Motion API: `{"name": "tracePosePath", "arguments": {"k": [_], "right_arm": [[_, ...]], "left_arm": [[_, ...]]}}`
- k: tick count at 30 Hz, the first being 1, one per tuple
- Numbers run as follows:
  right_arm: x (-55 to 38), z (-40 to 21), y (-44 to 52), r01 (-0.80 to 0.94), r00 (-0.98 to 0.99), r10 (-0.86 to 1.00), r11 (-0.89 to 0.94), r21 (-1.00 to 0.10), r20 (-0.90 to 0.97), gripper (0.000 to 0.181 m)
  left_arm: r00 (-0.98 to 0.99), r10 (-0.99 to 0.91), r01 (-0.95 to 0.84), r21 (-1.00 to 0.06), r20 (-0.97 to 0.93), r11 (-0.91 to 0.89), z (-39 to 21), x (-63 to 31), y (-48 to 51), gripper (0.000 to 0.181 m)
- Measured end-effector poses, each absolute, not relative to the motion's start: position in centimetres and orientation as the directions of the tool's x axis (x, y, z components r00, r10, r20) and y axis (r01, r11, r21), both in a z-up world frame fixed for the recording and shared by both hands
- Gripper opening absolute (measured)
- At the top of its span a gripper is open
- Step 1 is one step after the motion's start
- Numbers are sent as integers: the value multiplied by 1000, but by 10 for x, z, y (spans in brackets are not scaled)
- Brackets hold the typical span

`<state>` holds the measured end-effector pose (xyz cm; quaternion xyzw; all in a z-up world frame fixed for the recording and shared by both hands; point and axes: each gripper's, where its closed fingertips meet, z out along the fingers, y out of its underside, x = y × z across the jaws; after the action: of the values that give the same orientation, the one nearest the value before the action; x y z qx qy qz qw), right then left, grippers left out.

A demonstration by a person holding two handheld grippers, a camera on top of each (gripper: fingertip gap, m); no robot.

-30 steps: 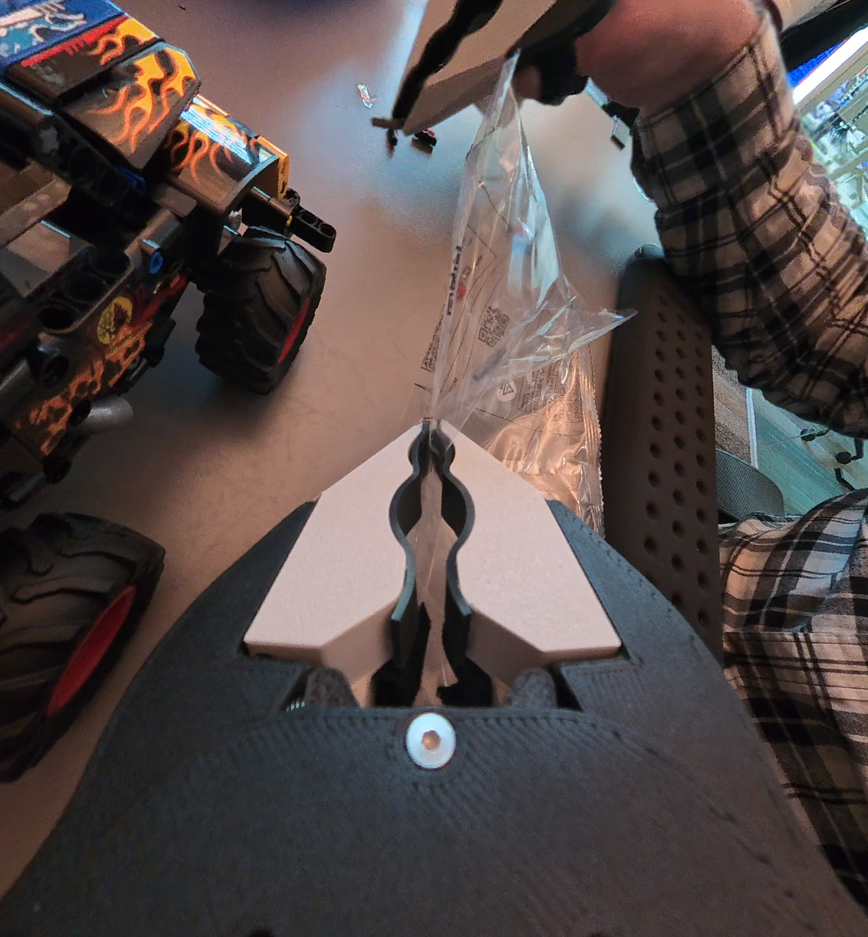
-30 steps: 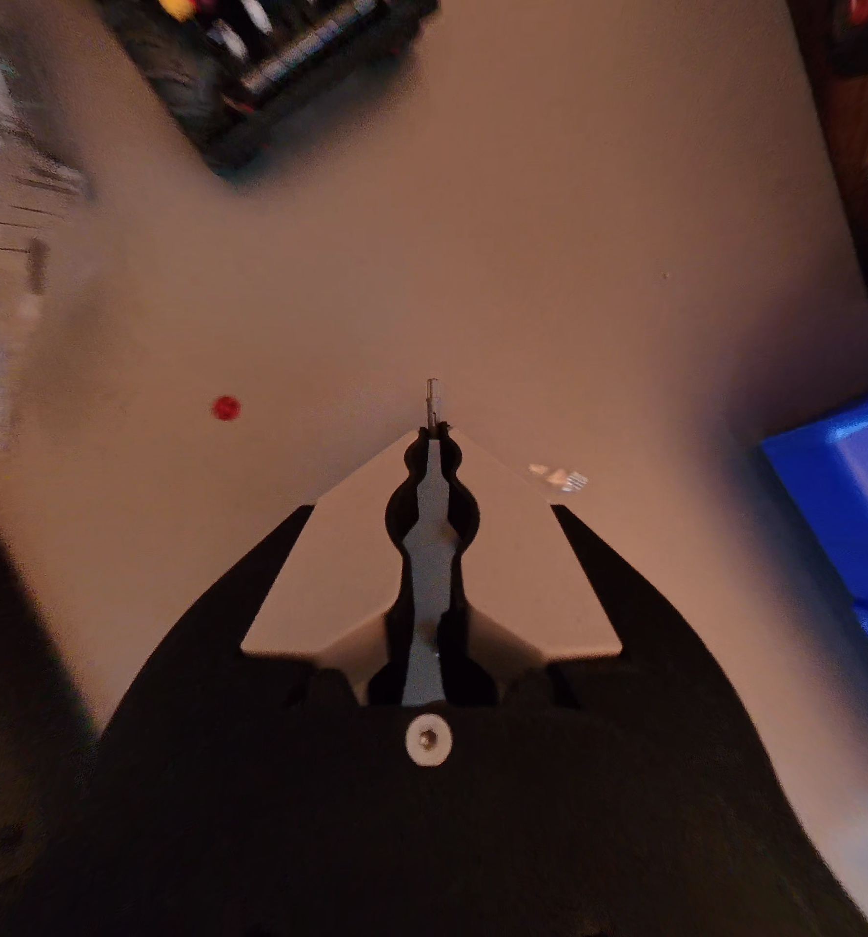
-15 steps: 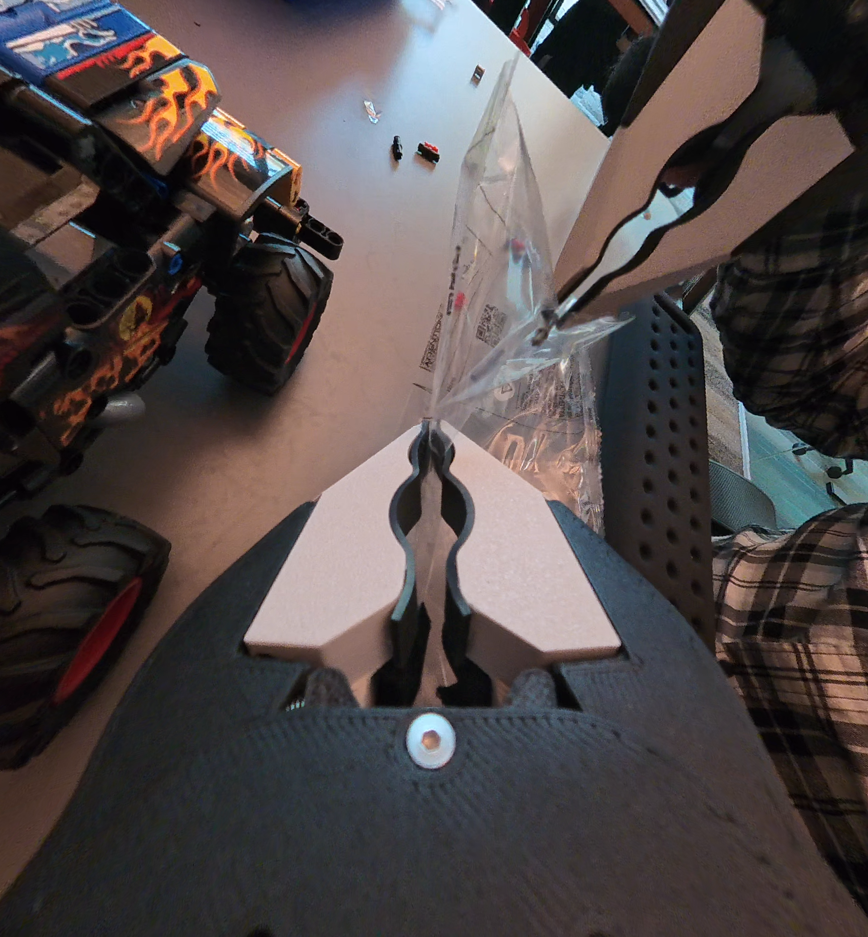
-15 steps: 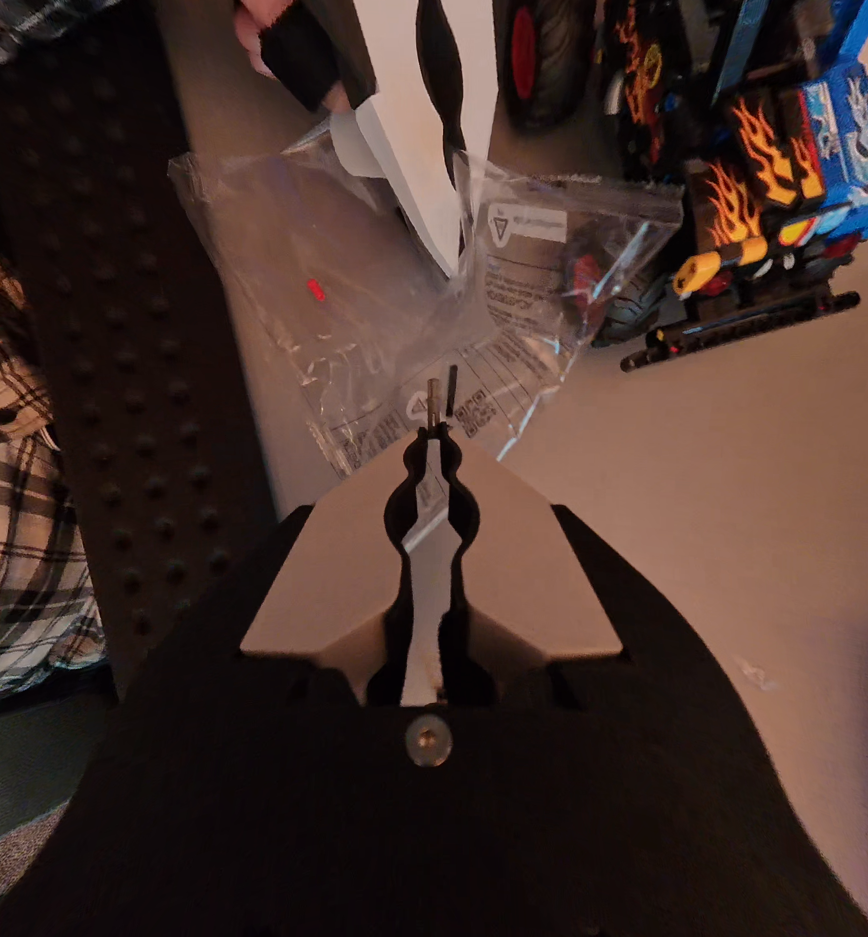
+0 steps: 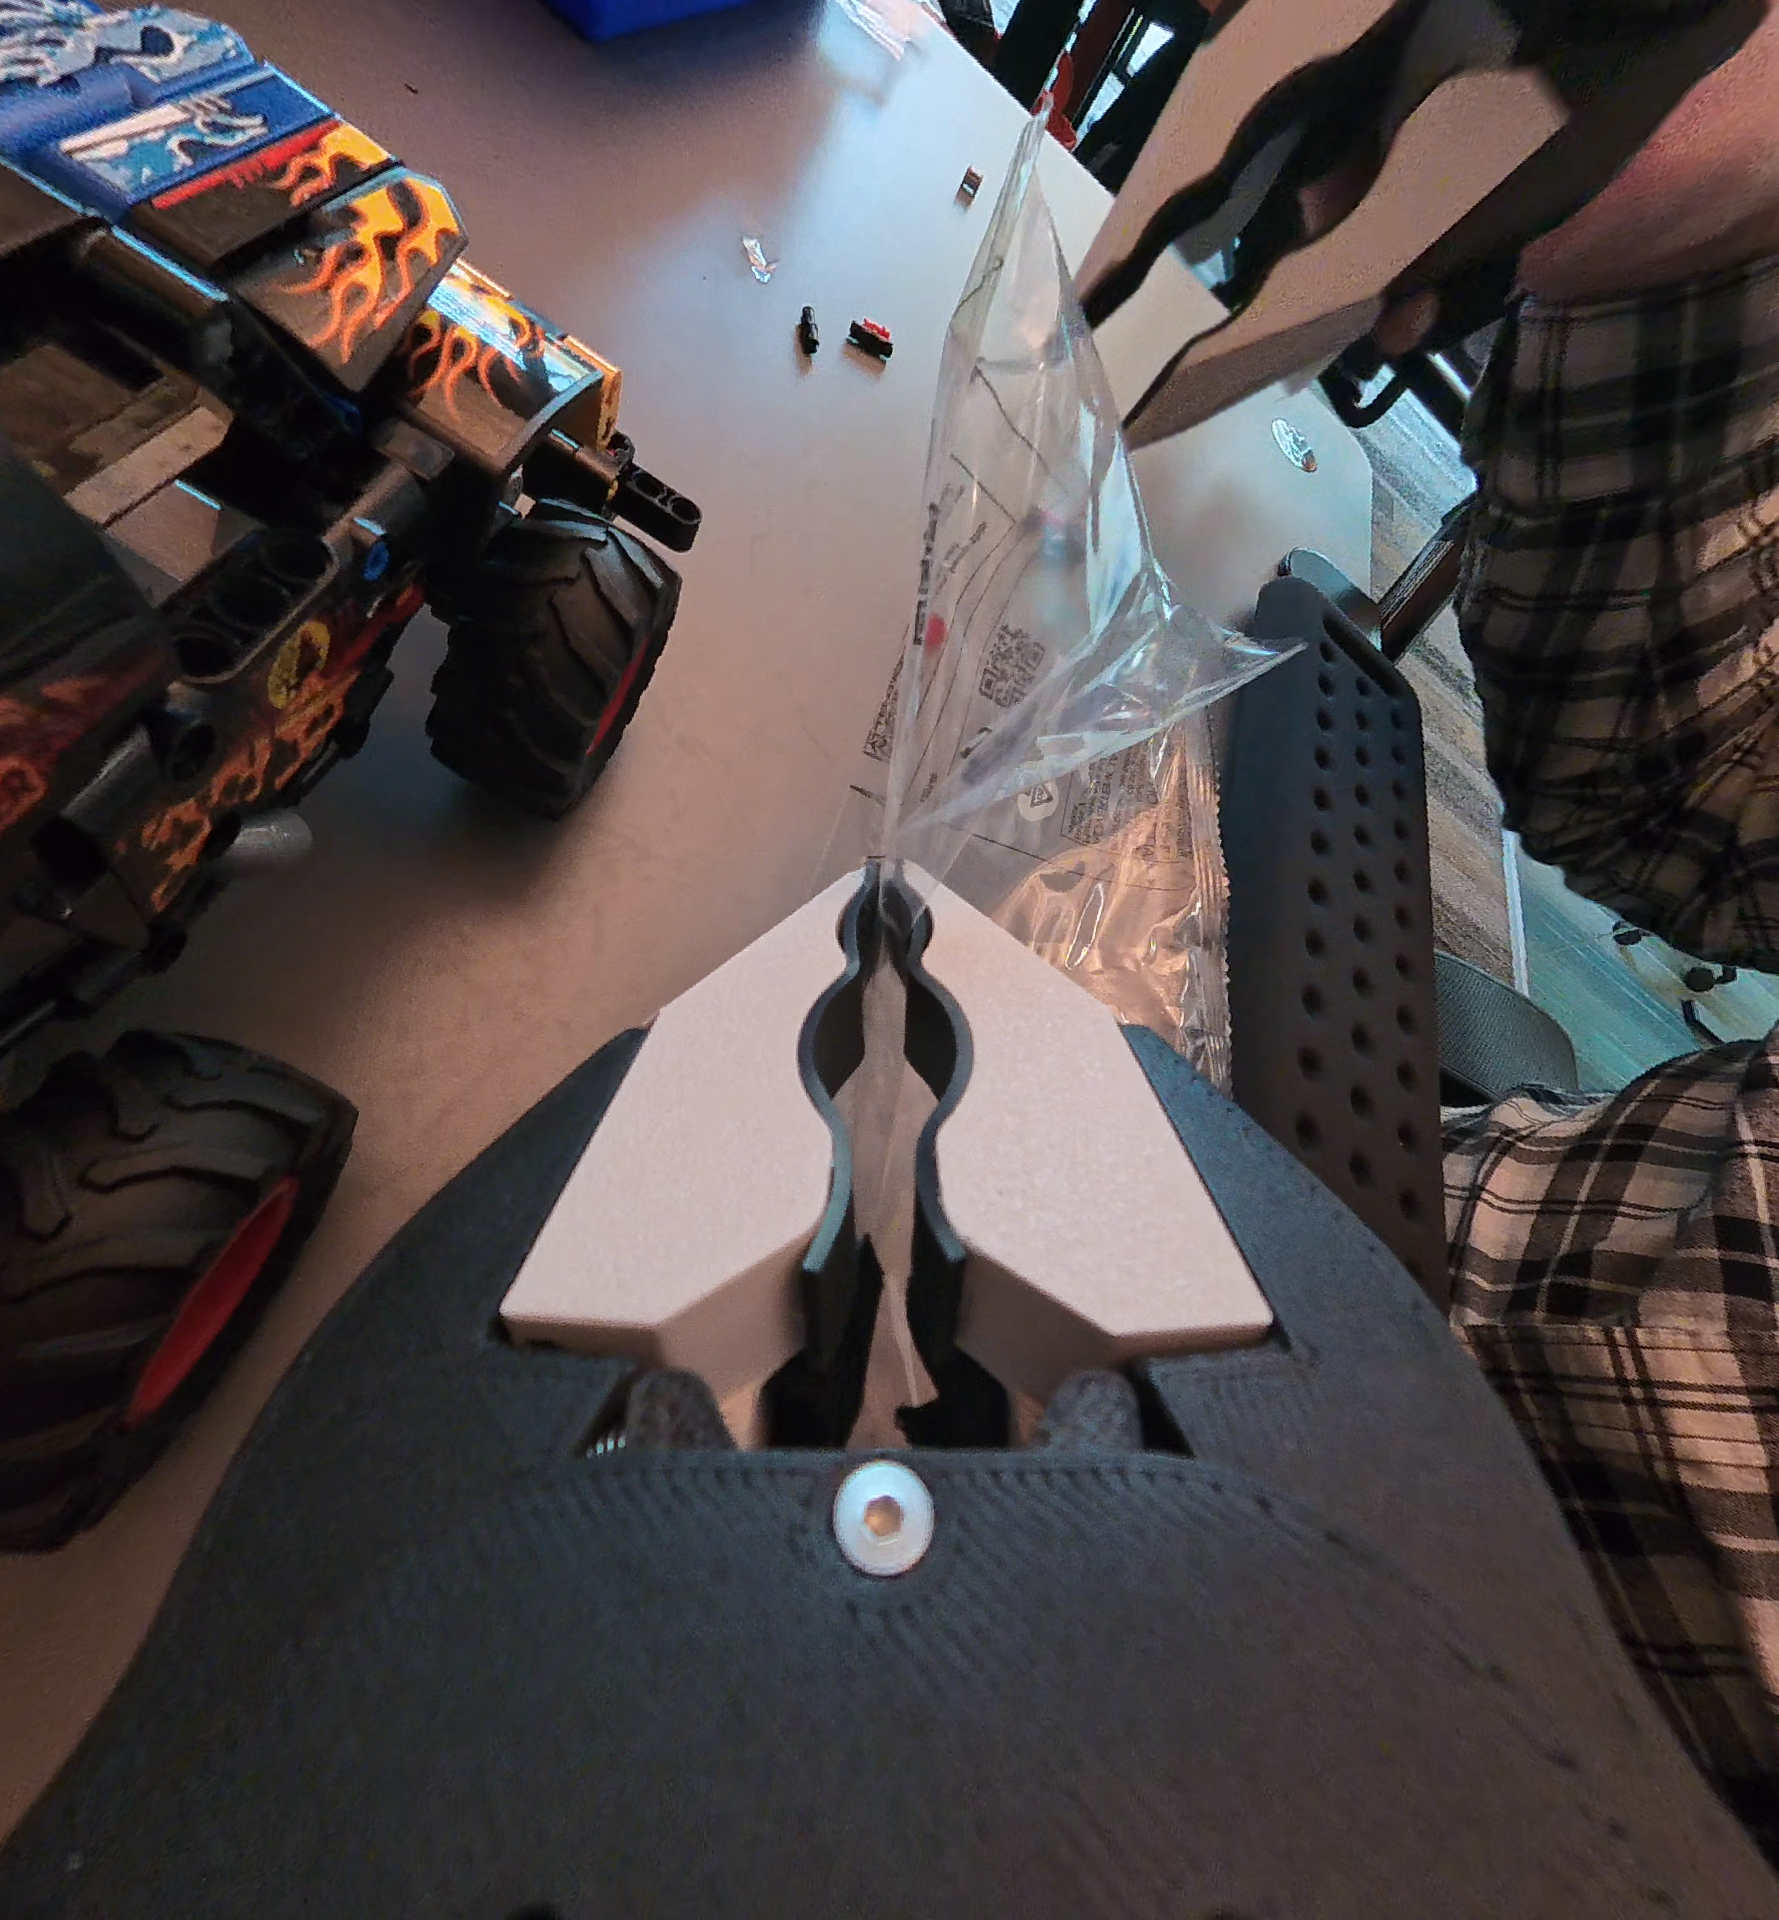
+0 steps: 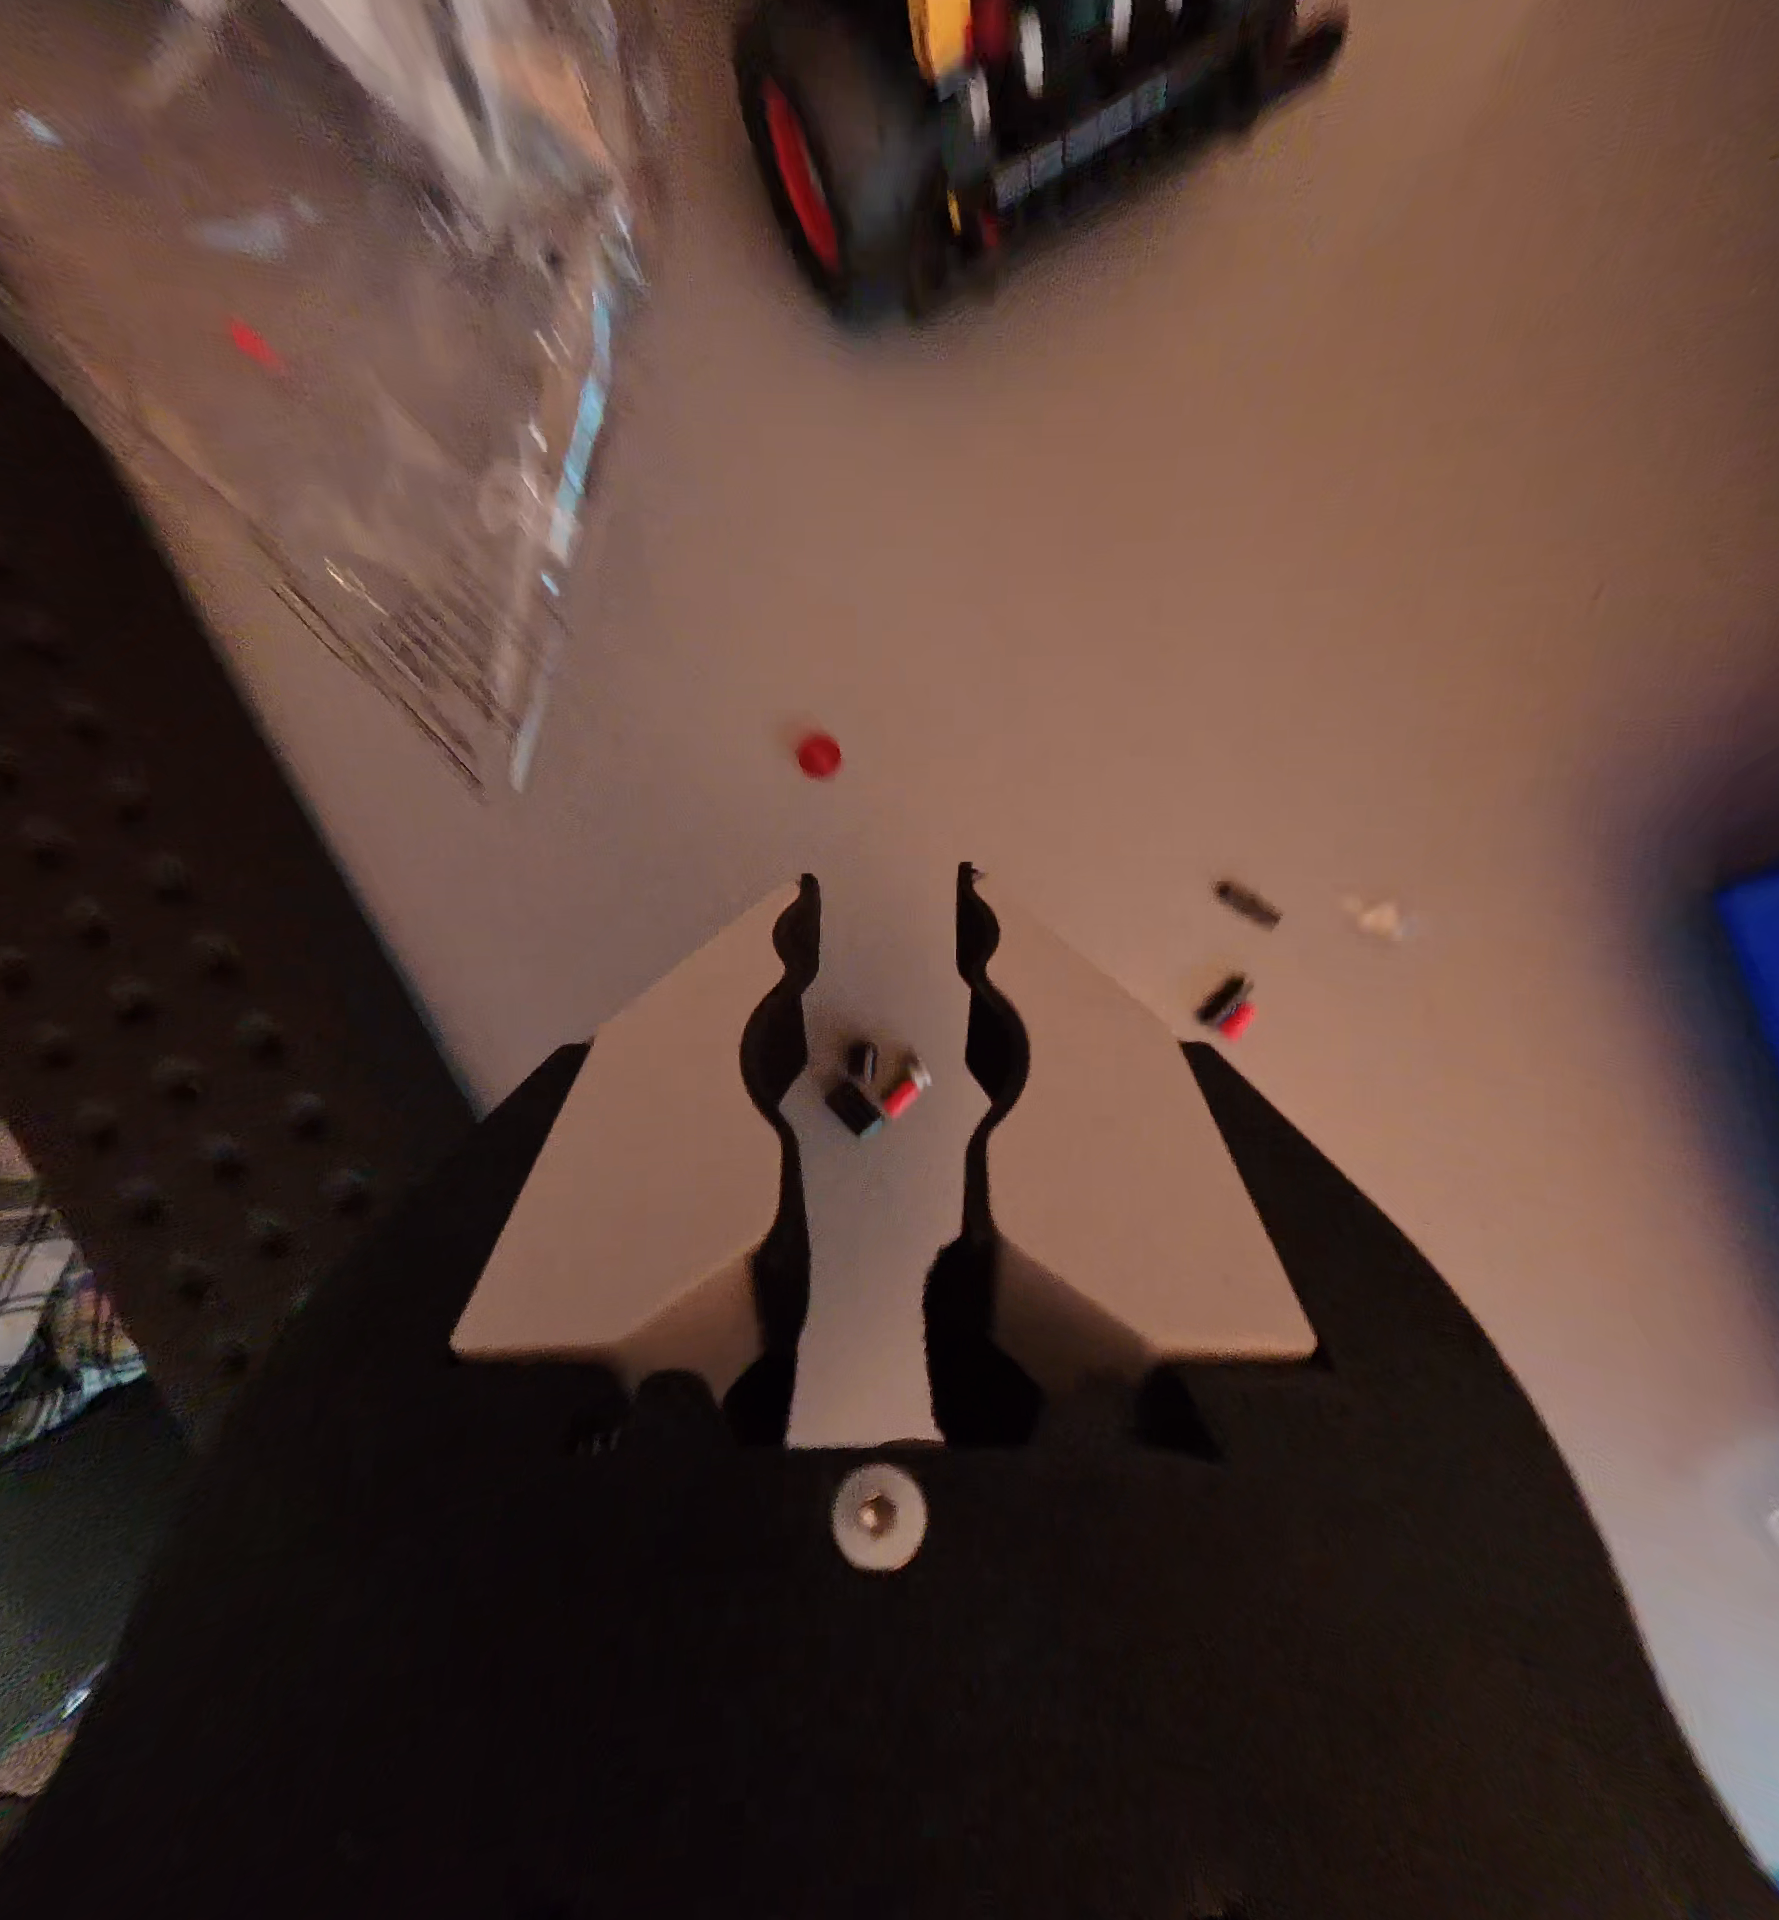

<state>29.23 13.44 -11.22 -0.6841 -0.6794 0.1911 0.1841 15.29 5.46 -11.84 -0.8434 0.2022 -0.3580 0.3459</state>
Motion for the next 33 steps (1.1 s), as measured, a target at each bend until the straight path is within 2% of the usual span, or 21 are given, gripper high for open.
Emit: {"name": "tracePosePath", "arguments": {"k": [3, 14, 16, 21, 27, 29, 33], "right_arm": [[315, -142, 139, 906, 42, 999, -40, -422, -4, 26], [333, -165, 131, 897, 61, 996, -85, -434, -70, 13], [331, -164, 129, 886, 54, 995, -86, -456, -84, 5], [322, -152, 126, 849, 41, 994, -88, -521, -101, 4], [263, -77, 82, 671, -138, 988, 38, -741, -74, 5], [242, -71, 67, 659, -188, 981, 99, -746, -36, 5], [216, -88, 67, 710, -200, 980, 158, -686, 19, 6]], "left_arm": [[661, -590, -99, -725, 463, -681, -120, 154, 54, 0], [659, -591, -104, -722, 466, -684, -121, 155, 54, 0], [659, -591, -104, -722, 465, -684, -122, 155, 54, 0], [659, -591, -106, -720, 466, -686, -122, 155, 54, 0], [657, -591, -106, -718, 469, -688, -123, 156, 54, 0], [655, -590, -104, -718, 471, -688, -122, 156, 54, 0], [654, -589, -96, -720, 475, -688, -121, 155, 54, 0]]}}
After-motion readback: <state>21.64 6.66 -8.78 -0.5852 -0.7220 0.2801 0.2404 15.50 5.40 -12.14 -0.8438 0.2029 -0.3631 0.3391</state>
